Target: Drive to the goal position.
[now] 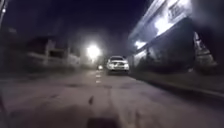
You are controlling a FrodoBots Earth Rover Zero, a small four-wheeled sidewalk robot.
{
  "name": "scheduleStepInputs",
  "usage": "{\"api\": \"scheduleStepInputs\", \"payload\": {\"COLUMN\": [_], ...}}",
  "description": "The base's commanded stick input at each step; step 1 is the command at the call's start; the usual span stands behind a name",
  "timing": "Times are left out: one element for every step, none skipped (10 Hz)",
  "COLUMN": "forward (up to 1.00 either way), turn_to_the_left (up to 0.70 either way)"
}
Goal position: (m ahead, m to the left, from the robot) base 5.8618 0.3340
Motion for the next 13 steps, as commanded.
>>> {"api": "scheduleStepInputs", "payload": {"forward": [0.7,0.7,0.7,0.7,0.7,0.7,0.7,0.7,0.7,0.7,0.7,0.7,0.7], "turn_to_the_left": [0.0,0.0,0.0,0.0,0.0,0.0,0.0,0.0,0.0,0.0,0.0,0.0,0.0]}}
